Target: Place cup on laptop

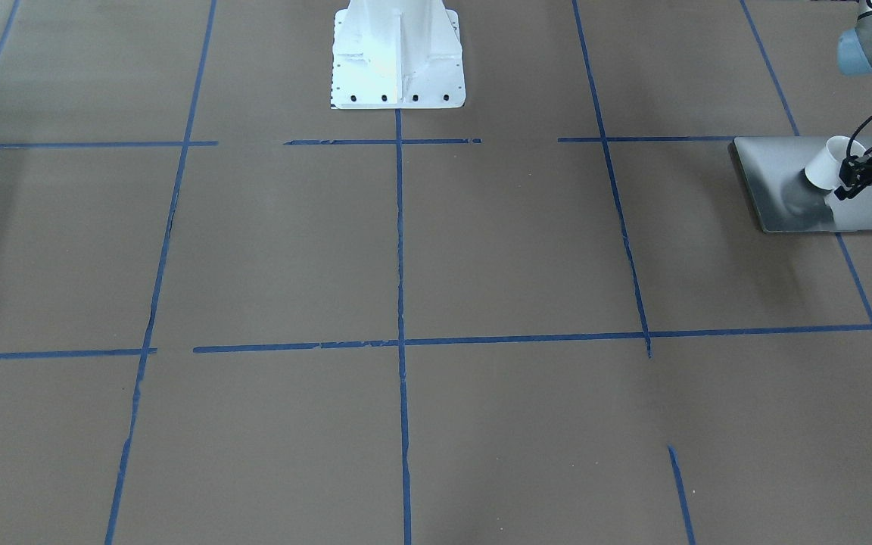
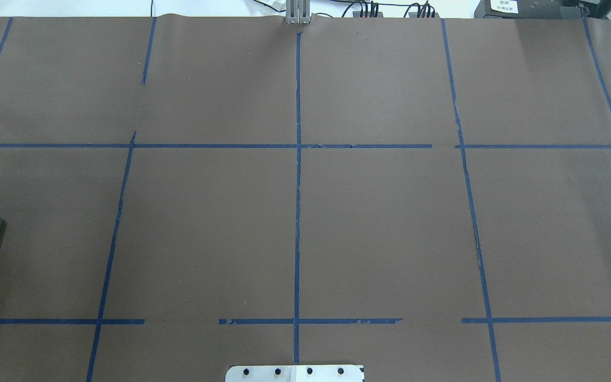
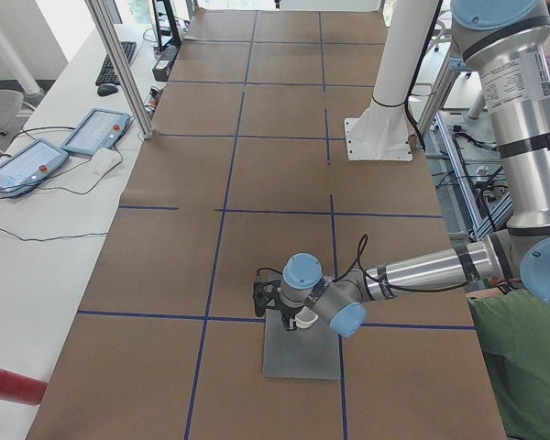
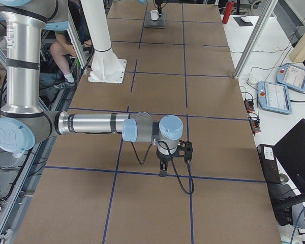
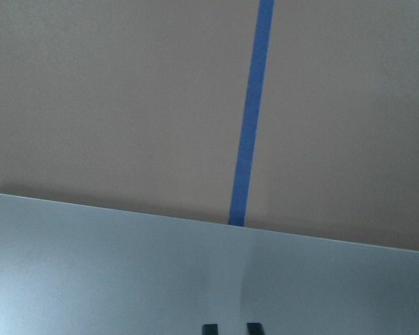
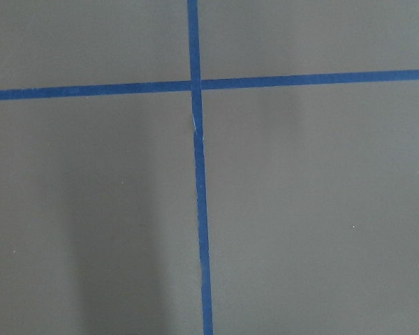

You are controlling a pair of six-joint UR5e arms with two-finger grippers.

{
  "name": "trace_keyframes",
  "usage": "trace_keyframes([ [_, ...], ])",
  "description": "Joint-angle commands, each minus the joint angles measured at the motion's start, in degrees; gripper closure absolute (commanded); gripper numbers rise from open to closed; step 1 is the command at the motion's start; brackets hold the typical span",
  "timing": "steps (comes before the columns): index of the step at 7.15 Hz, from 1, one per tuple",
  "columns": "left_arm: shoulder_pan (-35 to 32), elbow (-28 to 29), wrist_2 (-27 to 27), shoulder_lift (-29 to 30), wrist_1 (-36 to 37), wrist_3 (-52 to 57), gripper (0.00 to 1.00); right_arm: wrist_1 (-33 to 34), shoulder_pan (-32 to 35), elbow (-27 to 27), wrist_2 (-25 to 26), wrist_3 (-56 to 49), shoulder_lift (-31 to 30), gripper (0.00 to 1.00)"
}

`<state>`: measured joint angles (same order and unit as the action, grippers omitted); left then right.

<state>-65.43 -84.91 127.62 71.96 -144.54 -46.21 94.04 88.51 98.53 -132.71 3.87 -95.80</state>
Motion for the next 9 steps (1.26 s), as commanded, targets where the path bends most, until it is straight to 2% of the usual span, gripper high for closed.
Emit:
trace_keyframes([
  [1, 0.56, 0.18, 0.0, 0.11, -0.12, 0.59, 0.03, 0.0, 0.0, 0.0, 0.0, 0.0, 0.0, 0.0],
  [3, 0.39, -0.17, 0.17, 0.29, -0.04, 0.86, 0.0, 0.0, 0.0, 0.0, 0.0, 0.0, 0.0, 0.0],
  [5, -0.31, -0.17, 0.88, 0.55, 2.75, 7.41, 0.0, 0.0, 0.0, 0.0, 0.0, 0.0, 0.0, 0.0],
  [7, -6.69, -0.7, 0.7, 5.62, 14.84, 19.87, 0.0, 0.0, 0.0, 0.0, 0.0, 0.0, 0.0, 0.0],
  [9, -10.94, -2.1, 0.18, 13.09, 28.64, 26.32, 0.0, 0.0, 0.0, 0.0, 0.0, 0.0, 0.0, 0.0],
])
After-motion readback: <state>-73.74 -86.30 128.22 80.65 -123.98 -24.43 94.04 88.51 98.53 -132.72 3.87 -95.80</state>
